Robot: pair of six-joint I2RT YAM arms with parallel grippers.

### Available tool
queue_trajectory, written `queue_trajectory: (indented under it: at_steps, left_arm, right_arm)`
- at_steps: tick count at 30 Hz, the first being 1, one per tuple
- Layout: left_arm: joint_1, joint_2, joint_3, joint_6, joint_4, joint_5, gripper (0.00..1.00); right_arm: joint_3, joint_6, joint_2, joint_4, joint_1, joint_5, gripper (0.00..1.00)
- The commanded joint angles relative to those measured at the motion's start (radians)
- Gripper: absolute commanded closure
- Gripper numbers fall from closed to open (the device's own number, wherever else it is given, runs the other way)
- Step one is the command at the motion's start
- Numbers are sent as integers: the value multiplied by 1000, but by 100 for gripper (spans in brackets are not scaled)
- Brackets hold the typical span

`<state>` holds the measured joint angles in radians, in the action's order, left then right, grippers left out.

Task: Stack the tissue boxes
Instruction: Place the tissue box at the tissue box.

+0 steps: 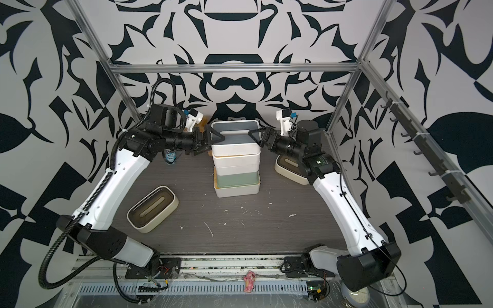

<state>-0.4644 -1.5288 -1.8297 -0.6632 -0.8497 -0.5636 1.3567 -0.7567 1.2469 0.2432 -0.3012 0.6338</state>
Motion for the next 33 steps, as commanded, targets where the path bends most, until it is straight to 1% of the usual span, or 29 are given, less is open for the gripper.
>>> queue_trajectory:
  at_steps: [1,10,14,16,21,29,33]
  left_arm:
    - [-7,26,10,-2,9,-16,1]
    - [-8,32,8,3,1,-8,1]
    - [-4,42,-7,27,-34,44,1]
    - [3,50,-14,34,-46,50,1]
    - [31,88,-19,66,-85,117,1]
    - [100,220,94,124,-75,145,1]
    - [107,317,174,170,-69,186,1]
  right_arm:
    - [19,5,-28,-29,-8,18,6]
    - [10,2,-38,-33,-9,8,6]
    - [9,18,-52,-17,3,-16,6]
    - [15,30,-62,2,15,-38,6]
    - [37,44,-84,78,66,-105,4]
    - [16,45,-116,200,146,-195,1]
    - [-2,38,-124,316,166,-322,1]
